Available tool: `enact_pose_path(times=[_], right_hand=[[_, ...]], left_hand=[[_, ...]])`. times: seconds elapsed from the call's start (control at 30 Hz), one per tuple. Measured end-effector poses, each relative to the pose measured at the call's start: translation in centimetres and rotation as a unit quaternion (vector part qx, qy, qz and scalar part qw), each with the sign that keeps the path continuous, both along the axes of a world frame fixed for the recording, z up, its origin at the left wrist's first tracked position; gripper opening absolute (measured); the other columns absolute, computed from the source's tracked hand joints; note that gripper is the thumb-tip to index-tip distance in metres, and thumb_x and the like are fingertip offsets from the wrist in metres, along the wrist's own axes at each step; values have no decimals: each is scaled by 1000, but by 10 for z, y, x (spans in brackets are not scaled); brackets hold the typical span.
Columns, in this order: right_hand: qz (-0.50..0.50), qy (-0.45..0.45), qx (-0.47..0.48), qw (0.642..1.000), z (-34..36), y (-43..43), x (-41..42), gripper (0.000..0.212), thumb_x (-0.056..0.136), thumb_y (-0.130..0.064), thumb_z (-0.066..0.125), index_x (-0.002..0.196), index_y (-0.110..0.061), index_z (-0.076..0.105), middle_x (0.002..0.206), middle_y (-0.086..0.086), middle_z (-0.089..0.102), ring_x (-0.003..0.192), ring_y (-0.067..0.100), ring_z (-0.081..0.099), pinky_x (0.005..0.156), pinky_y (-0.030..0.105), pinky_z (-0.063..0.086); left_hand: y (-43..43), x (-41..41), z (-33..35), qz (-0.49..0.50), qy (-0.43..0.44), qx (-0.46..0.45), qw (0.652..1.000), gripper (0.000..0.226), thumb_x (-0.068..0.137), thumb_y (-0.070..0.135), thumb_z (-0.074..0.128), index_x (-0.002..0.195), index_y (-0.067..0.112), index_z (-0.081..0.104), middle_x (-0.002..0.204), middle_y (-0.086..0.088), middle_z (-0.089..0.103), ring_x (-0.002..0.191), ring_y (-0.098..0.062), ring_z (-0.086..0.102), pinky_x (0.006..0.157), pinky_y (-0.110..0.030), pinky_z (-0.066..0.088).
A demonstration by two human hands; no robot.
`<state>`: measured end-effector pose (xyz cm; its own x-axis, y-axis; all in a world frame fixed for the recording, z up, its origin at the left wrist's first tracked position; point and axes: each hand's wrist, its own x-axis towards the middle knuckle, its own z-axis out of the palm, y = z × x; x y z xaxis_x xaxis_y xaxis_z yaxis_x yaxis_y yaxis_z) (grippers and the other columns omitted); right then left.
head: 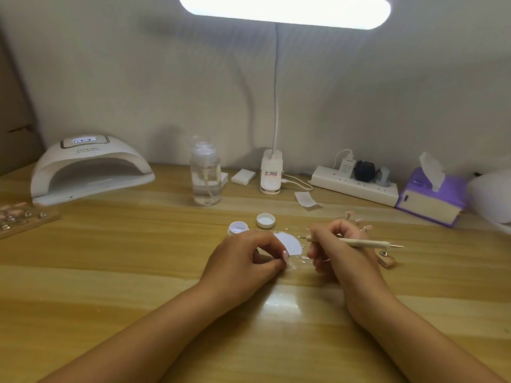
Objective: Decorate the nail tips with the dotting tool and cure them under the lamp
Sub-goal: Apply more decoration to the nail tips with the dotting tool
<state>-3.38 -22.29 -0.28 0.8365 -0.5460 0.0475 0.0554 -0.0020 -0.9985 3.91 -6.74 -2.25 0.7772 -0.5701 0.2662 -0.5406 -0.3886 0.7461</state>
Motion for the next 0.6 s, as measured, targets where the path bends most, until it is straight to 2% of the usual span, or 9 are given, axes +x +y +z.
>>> enact_pose_path(times=[0.1,0.27,0.4,0.6], right_hand=[[-2,-6,-21,1000,-1,5,-1,22,82,-7,61,65,-12,47,47,7,57,36,7,44,35,17,34],[23,-11,-44,999,-2,8,-1,33,76,-4,60,53,-21,44,48,14,58,36,10,43,36,16,33],[38,-12,-52,998,-4,8,1,33,76,-4,60,53,-22,45,50,15,62,38,11,47,38,16,36],[50,-14,-59,997,-4,8,1,35,76,-4,61,51,-24,46,52,16,63,39,10,49,39,16,38]], left_hand=[[0,1,-1,-4,-2,-3,1000,13,82,26,73,78,37,68,85,27,67,55,1,51,63,-26,38],[0,1,-2,-2,-10,-5,1000,14,82,26,74,76,37,68,83,28,66,55,-2,50,61,-29,40],[0,2,-3,-2,-12,-4,1000,14,81,25,75,76,36,68,82,28,65,56,-4,49,65,-33,46],[-1,3,-3,-4,-18,-3,1000,17,82,26,75,73,38,67,79,29,64,55,-3,49,61,-28,40]])
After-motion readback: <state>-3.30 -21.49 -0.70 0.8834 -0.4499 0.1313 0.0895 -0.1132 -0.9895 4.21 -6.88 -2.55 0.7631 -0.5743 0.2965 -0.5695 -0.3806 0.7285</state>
